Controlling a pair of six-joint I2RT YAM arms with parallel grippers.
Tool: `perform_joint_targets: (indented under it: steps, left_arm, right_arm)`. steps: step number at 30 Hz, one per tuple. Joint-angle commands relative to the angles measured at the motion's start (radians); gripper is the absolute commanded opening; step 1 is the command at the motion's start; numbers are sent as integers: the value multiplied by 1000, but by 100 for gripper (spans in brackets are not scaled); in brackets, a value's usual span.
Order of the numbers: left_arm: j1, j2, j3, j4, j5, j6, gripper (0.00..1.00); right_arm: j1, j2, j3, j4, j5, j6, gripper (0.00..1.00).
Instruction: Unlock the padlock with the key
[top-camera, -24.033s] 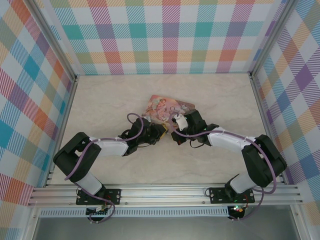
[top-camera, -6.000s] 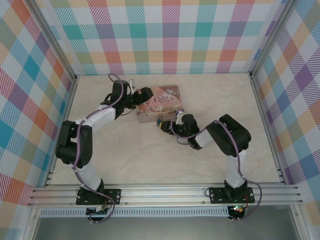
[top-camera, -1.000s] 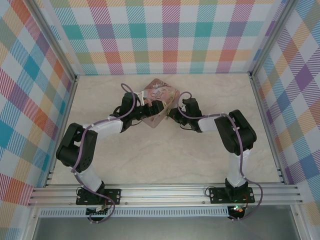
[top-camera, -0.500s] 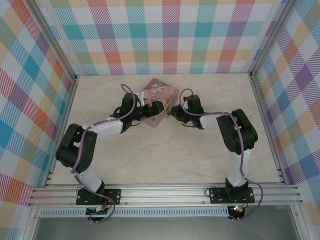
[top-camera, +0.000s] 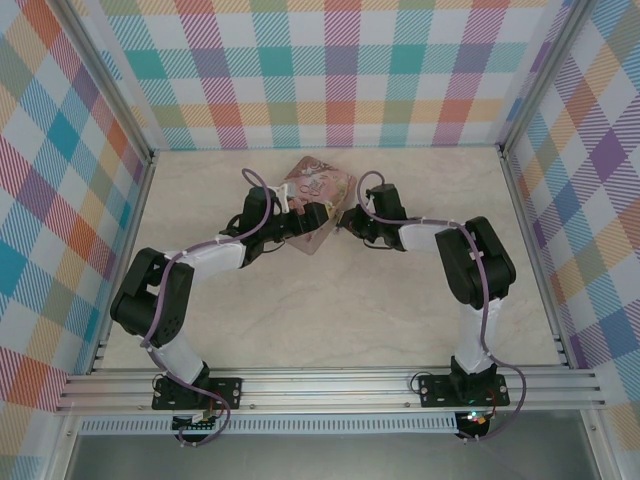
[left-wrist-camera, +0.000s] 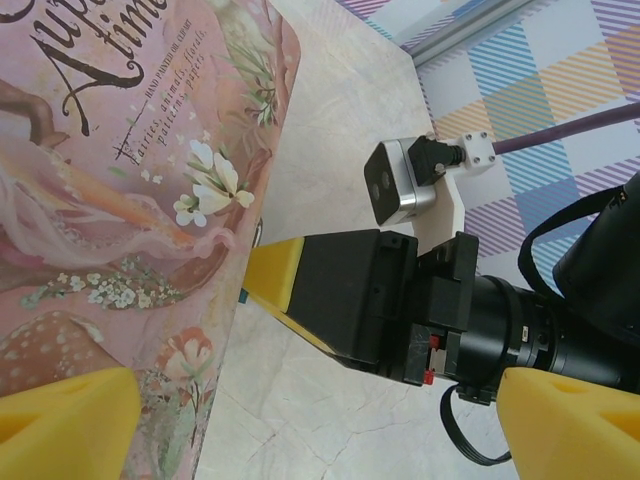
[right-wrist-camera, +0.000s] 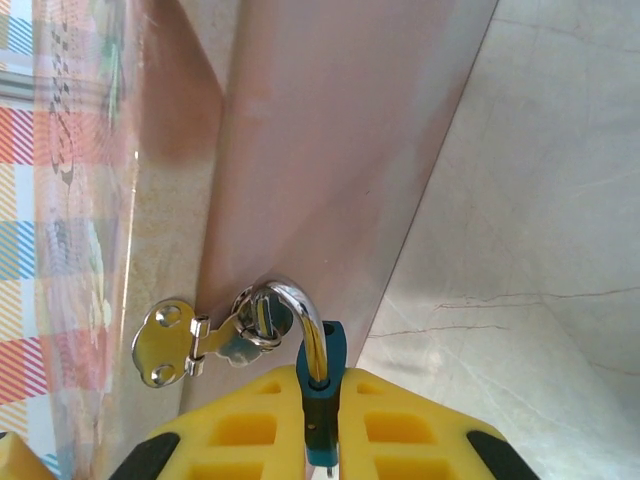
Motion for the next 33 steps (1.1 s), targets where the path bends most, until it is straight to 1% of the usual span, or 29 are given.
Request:
perform_joint_targets:
  steps: [1,7,12,18,23,28,33]
  left_arm:
    - [2,28,-64,-203,-40,-33,93]
    - [2,31,-67,-207,-47,-36,92]
    - [2,36,-64,-206,-48,-36,93]
    - [2,38,-66,-210,-50,-35,93]
    - [2,37,-66,-212,-51,-35,93]
    - [1,34,-67,-213,-52,-35,93]
    - [2,36,-65,-212,-51,-35,93]
  right_arm:
    - [-57,15,52,-66,148,-68,12]
    - [-57,38,78,-111,137,-86,12]
    - [-57,40,36,-122,139,-106,12]
    - [-58,25,-50,-71,156,-123,12]
    - [-59,21,-59,-60,158,-157,13]
    - [-63,-15,-101,-44,170,-185,16]
    - [-74,-65,-165,37,110,-211,22]
